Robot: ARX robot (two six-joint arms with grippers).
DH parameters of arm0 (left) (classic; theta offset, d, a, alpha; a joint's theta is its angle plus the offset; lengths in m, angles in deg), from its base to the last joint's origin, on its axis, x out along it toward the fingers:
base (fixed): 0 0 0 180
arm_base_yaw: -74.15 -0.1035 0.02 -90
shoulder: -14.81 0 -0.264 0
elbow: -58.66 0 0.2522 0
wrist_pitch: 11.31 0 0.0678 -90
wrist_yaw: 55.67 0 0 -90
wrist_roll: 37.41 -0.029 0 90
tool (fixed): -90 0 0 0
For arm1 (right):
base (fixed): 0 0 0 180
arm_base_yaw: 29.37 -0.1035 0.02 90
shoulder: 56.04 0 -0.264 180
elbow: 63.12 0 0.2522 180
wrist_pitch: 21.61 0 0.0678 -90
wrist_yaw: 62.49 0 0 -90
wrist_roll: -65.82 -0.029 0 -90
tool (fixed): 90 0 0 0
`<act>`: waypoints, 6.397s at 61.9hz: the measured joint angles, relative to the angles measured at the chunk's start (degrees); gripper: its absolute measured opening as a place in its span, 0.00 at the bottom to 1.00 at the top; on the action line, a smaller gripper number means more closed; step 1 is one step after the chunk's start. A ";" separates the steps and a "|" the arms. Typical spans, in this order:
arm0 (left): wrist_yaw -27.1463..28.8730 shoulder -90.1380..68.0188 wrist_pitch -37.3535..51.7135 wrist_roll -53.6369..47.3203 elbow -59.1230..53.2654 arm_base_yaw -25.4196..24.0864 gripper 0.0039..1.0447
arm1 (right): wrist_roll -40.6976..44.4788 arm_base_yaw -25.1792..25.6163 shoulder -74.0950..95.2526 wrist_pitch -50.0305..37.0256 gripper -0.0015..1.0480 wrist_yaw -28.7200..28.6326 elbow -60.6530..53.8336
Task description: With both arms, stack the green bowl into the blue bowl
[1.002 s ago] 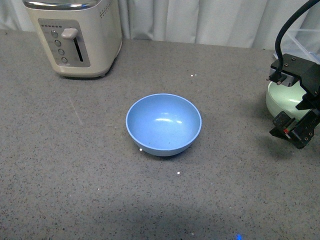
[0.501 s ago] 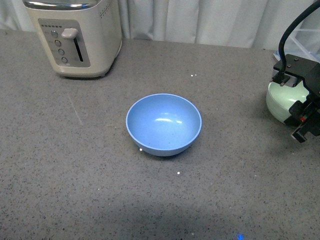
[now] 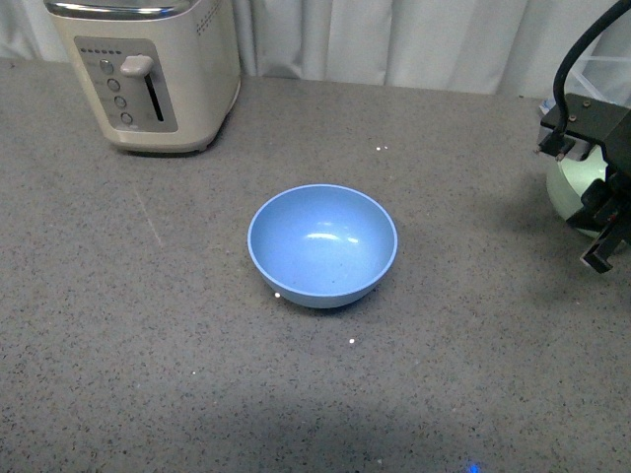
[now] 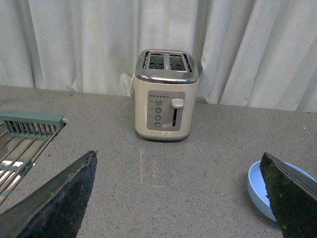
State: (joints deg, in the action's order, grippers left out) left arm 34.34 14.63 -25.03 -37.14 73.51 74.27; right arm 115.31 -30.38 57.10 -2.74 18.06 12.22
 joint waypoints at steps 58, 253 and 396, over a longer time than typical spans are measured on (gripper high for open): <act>0.00 0.00 0.00 0.00 0.00 0.00 0.94 | 2.10 -31.82 -9.14 7.43 0.02 -0.15 -4.07; 0.11 0.02 0.00 -0.02 0.00 0.00 0.94 | -49.53 0.90 -93.77 -24.63 0.01 9.53 -61.26; 0.04 0.00 0.00 -0.02 0.00 0.00 0.94 | -49.51 0.90 -112.89 -5.09 0.91 9.38 -61.24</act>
State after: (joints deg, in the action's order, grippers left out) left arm 34.38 14.63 -25.03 -37.16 73.51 74.27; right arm 65.81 -29.49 -55.79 -7.83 27.44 -49.02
